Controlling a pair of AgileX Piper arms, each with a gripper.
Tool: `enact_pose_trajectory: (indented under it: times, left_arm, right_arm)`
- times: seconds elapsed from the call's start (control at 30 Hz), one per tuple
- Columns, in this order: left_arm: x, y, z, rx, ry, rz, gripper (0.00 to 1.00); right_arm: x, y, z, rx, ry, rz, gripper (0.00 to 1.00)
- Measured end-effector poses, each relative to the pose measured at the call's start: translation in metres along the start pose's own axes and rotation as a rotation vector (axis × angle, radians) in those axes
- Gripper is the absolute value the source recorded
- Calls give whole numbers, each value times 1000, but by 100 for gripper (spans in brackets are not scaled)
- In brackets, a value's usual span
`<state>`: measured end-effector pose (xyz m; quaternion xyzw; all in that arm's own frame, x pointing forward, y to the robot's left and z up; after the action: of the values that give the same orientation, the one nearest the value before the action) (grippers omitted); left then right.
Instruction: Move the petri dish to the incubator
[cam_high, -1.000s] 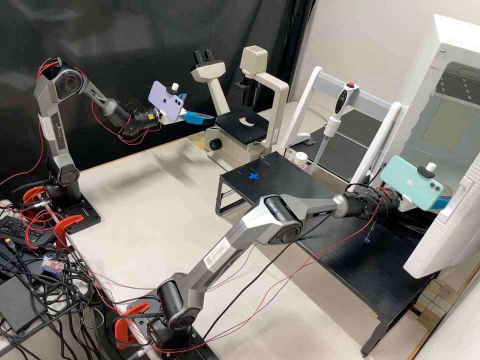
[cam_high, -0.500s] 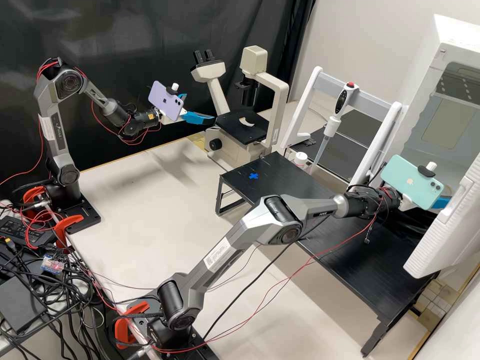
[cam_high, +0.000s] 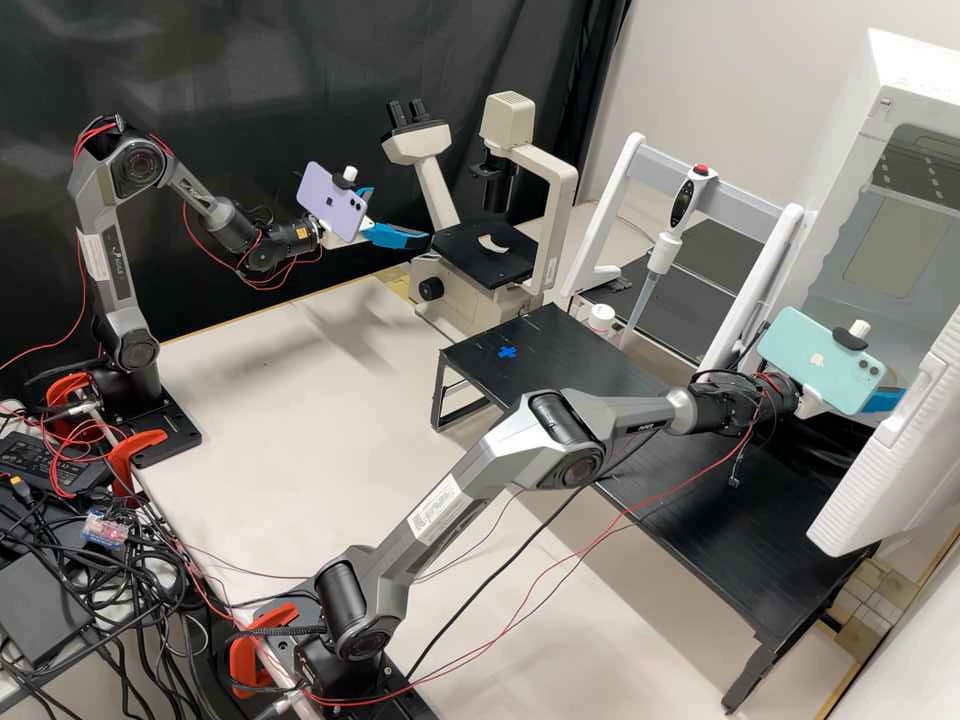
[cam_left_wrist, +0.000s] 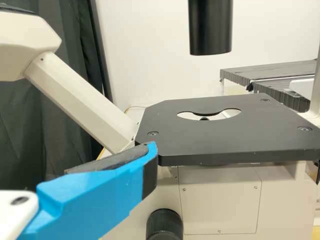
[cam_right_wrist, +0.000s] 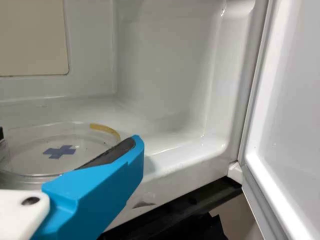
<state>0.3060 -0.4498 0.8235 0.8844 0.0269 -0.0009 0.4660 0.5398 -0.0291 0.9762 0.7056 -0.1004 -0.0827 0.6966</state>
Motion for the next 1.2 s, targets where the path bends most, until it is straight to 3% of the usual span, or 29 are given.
enact_pose_trajectory:
  times: [0.2, 0.3, 0.57, 0.63, 0.73, 0.9, 0.97, 1.07, 1.2]
  left_arm:
    - [0, 0, 0, 0, 0, 0, 100]
    - [0, 0, 0, 0, 0, 0, 100]
    - [0, 0, 0, 0, 0, 0, 100]
    - [0, 0, 0, 0, 0, 0, 100]
    - [0, 0, 0, 0, 0, 0, 100]
    - [0, 0, 0, 0, 0, 0, 100]
    - [0, 0, 0, 0, 0, 0, 100]
    - [0, 0, 0, 0, 0, 0, 100]
    - [0, 0, 0, 0, 0, 0, 100]
  right_arm:
    - [0, -3, 3, -5, -7, -8, 100]
    - [-1, -6, 5, 19, -11, -13, 100]
    - [-25, -4, 4, 5, 7, -67, 100]
    - [-34, -2, 9, 54, -3, -79, 100]
    - [-58, 5, 19, 99, -34, -92, 100]
    - [-107, 13, 33, 127, -70, -123, 100]
    - [-127, 17, 37, 112, -84, -126, 100]
    - [-162, 9, 51, 120, -99, -174, 100]
    - [-220, 0, 56, 101, -50, -221, 100]
